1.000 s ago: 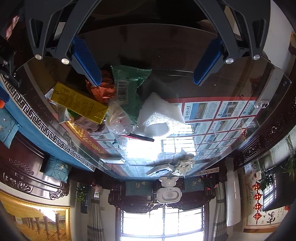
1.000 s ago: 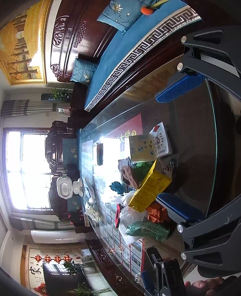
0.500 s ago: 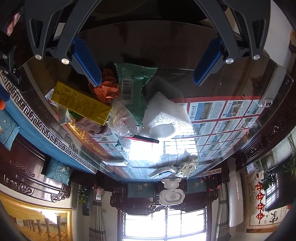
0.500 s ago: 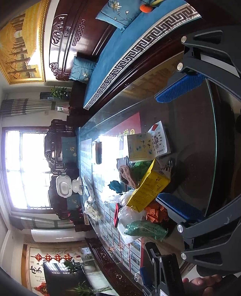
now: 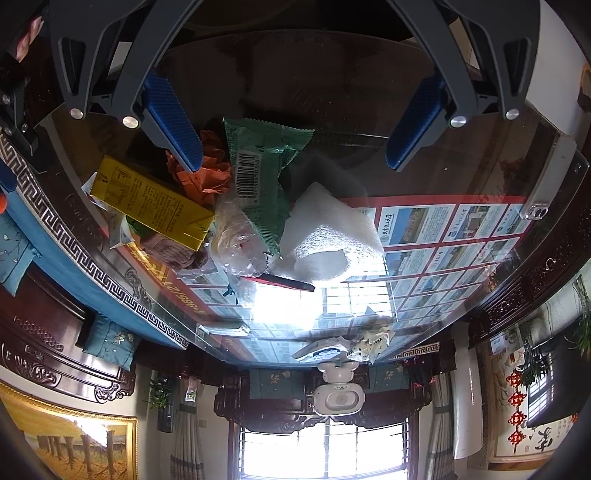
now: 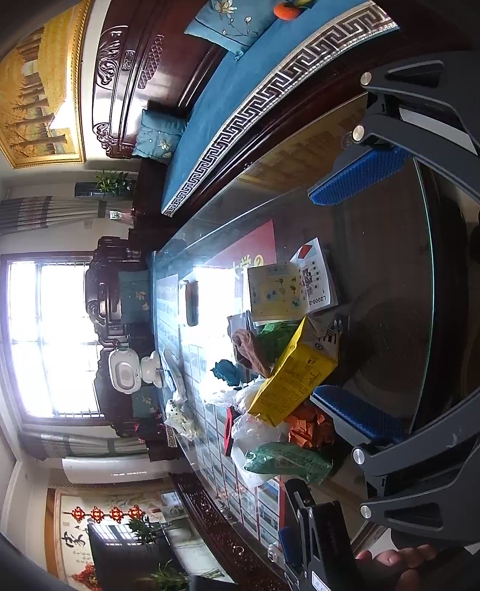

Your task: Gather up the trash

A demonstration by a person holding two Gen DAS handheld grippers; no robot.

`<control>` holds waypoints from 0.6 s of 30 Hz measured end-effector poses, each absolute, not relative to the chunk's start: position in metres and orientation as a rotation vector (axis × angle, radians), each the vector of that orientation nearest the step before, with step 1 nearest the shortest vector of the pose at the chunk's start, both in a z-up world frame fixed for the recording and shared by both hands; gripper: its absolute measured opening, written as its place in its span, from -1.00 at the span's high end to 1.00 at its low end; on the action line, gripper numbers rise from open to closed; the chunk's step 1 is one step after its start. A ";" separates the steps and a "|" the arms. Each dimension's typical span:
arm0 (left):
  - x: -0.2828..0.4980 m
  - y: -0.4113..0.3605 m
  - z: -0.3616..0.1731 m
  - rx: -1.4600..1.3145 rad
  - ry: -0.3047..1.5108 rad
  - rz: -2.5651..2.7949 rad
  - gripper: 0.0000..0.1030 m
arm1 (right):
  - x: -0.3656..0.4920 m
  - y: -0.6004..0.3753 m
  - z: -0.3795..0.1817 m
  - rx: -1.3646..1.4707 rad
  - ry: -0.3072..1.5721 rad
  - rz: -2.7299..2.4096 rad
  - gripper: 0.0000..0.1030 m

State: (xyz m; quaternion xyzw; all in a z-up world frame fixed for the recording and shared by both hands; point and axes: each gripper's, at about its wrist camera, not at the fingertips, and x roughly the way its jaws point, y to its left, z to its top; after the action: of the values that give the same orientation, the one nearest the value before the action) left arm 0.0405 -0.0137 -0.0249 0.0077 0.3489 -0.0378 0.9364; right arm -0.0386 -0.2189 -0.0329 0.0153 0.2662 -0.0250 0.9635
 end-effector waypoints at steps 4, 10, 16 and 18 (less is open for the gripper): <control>0.044 -0.014 -0.027 0.009 0.720 -0.084 -0.93 | -0.037 -0.219 -0.034 0.035 0.545 -0.047 -0.84; 0.055 -0.009 -0.031 -0.015 0.735 -0.089 -0.93 | -0.036 -0.220 -0.037 0.037 0.549 -0.046 -0.84; 0.071 -0.014 -0.037 -0.003 0.756 -0.071 -0.92 | -0.034 -0.218 -0.039 0.035 0.549 -0.041 -0.84; 0.074 -0.015 -0.039 -0.002 0.762 -0.067 -0.92 | -0.033 -0.216 -0.039 0.029 0.549 -0.037 -0.84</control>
State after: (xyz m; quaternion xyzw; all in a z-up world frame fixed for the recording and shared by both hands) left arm 0.0740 -0.0153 -0.0386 -0.0008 0.3719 -0.0326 0.9277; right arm -0.0328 -0.2159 -0.0391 0.0142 0.2711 -0.0182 0.9623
